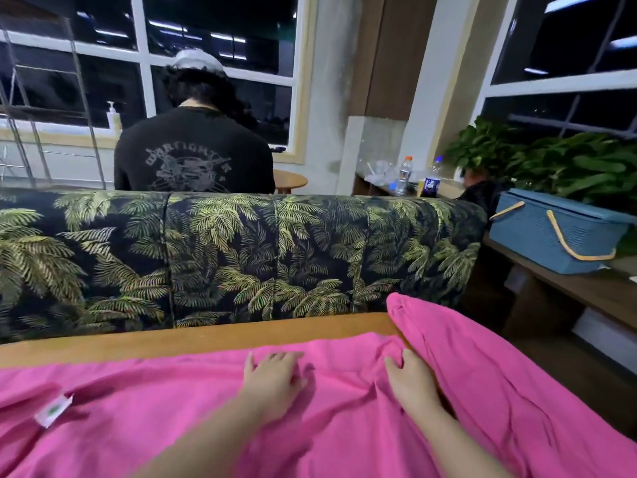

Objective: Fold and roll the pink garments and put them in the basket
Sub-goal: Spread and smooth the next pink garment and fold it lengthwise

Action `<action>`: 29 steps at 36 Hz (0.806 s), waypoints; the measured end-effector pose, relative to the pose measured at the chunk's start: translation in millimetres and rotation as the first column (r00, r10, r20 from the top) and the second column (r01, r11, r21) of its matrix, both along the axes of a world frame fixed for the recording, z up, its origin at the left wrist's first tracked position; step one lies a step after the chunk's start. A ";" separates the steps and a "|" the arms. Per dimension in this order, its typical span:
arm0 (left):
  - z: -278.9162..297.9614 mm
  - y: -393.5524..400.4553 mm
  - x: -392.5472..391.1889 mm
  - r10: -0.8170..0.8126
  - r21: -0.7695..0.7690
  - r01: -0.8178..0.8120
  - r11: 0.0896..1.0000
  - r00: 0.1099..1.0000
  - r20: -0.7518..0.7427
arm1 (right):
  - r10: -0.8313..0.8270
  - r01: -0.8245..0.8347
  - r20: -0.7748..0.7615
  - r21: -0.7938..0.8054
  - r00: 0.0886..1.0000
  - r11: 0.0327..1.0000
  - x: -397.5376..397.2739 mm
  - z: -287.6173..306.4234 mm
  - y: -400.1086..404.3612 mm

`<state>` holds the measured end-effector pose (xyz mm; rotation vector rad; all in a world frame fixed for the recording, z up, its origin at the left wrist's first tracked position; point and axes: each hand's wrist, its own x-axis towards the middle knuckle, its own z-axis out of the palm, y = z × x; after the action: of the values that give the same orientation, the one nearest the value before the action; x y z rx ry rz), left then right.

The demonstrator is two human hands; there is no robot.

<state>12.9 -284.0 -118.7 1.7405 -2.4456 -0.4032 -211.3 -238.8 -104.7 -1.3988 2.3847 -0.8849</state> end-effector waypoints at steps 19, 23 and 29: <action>-33.0 -30.6 -12.7 -0.011 -0.177 -0.042 0.983 0.959 -0.284 | 0.082 -0.081 -0.194 0.013 0.978 0.997 -46.4 -19.3 -5.2; -39.9 -30.9 -6.7 -0.037 -0.265 -0.047 0.963 0.952 -0.304 | 0.235 -0.229 -0.226 0.054 0.945 0.972 -46.7 -18.6 -14.2; -36.8 -33.6 -3.9 -0.057 -0.269 -0.019 0.963 0.961 -0.270 | 0.244 -0.198 -0.253 0.192 0.936 0.961 -49.4 -15.6 -22.2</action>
<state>9.0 -317.6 -155.5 1.4445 -2.2031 -0.2756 -260.7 -261.0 -120.3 -1.7767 2.3581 -0.4504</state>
